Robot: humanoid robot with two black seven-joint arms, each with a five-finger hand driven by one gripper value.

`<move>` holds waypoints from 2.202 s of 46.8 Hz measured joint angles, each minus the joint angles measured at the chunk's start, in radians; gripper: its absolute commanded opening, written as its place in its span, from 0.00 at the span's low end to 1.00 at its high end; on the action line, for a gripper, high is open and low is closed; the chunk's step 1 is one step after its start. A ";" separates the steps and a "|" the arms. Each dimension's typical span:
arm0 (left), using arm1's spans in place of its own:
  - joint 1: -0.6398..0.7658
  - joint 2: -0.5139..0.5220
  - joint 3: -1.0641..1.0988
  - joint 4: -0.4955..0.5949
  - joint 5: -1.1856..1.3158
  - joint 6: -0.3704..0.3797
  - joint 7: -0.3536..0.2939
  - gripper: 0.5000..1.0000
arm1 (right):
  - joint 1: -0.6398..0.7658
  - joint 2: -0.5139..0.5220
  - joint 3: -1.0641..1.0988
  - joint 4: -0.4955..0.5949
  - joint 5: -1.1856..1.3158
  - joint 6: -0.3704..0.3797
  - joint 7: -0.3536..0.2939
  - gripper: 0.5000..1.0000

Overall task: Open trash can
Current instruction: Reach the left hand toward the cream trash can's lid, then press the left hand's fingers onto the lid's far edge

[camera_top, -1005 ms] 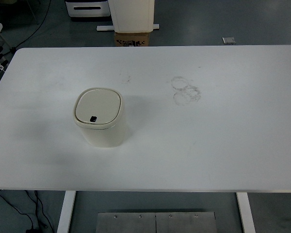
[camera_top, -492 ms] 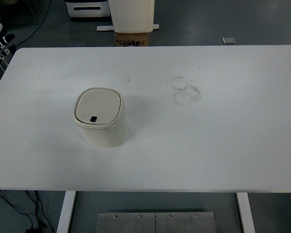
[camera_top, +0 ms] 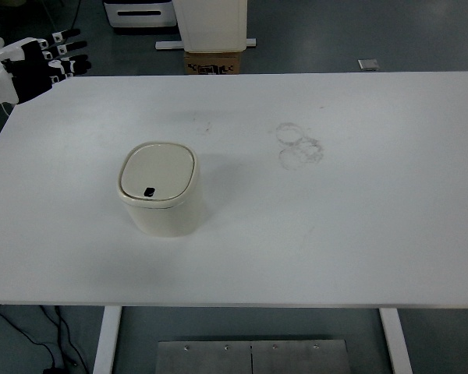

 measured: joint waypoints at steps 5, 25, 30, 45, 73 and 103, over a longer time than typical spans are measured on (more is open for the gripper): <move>-0.079 0.050 0.082 -0.098 0.076 -0.013 0.004 1.00 | 0.000 0.000 0.000 0.000 0.000 0.000 0.000 0.98; -0.270 0.124 0.244 -0.334 0.281 -0.147 0.066 1.00 | 0.000 0.000 0.000 0.000 0.000 0.000 0.000 0.98; -0.314 0.129 0.267 -0.376 0.317 -0.188 0.077 1.00 | 0.000 0.000 0.000 0.000 0.000 0.000 0.000 0.98; -0.411 0.129 0.351 -0.489 0.394 -0.193 0.080 1.00 | 0.000 0.000 0.000 0.000 0.000 0.000 0.000 0.98; -0.458 0.111 0.409 -0.509 0.441 -0.192 0.153 1.00 | 0.000 0.000 0.000 0.000 0.000 0.000 0.000 0.98; -0.510 0.065 0.411 -0.595 0.441 -0.192 0.184 1.00 | 0.000 0.000 0.000 0.000 0.000 0.000 0.000 0.98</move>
